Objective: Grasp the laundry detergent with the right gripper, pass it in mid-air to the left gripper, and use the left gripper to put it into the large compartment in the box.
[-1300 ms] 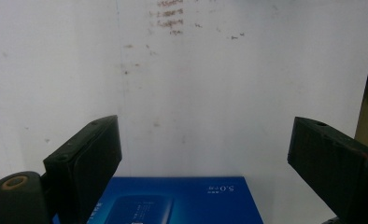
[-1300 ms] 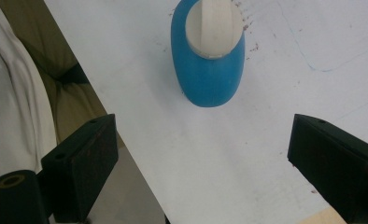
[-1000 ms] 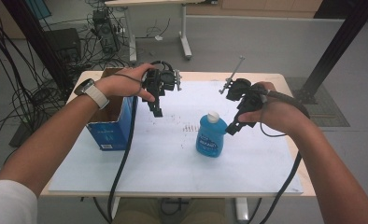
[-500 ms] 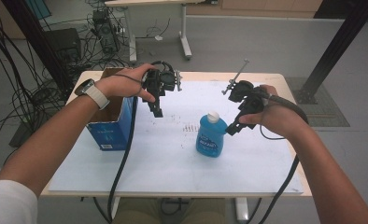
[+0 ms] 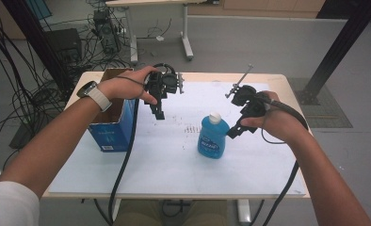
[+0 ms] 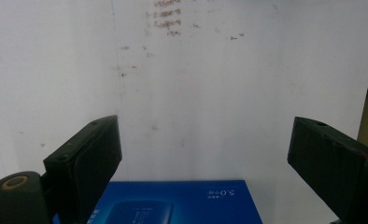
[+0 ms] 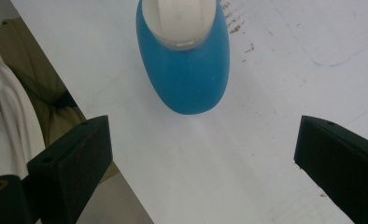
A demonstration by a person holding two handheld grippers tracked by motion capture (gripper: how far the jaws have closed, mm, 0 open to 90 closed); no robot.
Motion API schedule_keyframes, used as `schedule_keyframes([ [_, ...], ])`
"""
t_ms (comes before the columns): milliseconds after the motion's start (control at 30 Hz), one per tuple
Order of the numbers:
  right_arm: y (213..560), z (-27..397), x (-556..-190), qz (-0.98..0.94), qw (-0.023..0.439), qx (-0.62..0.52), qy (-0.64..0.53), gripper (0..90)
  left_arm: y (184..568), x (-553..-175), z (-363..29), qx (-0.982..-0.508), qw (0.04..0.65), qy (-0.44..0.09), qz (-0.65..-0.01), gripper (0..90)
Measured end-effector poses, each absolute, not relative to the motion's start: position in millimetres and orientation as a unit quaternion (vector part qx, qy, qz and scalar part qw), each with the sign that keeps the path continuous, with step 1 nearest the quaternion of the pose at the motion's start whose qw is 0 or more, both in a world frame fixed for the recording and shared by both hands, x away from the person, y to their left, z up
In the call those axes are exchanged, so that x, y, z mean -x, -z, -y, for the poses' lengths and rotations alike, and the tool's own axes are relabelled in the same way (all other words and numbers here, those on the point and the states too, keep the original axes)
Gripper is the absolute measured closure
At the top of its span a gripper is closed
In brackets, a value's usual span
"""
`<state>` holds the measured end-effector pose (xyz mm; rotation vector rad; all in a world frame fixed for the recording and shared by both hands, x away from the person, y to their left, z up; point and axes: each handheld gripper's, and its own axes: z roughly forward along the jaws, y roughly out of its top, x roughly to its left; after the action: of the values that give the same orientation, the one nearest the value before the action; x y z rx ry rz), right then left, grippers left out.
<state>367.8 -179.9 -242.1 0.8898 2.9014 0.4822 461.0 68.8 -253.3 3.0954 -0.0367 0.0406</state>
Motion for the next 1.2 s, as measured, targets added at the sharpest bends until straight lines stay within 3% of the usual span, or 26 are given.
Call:
schedule_keyframes([
  [1200,274.8,173.3,-370.3,-0.941,0.032,-0.277,-0.191,4.4,259.7,-461.7,-67.4,-1.0,0.022,-0.012,0.012,10.2],
])
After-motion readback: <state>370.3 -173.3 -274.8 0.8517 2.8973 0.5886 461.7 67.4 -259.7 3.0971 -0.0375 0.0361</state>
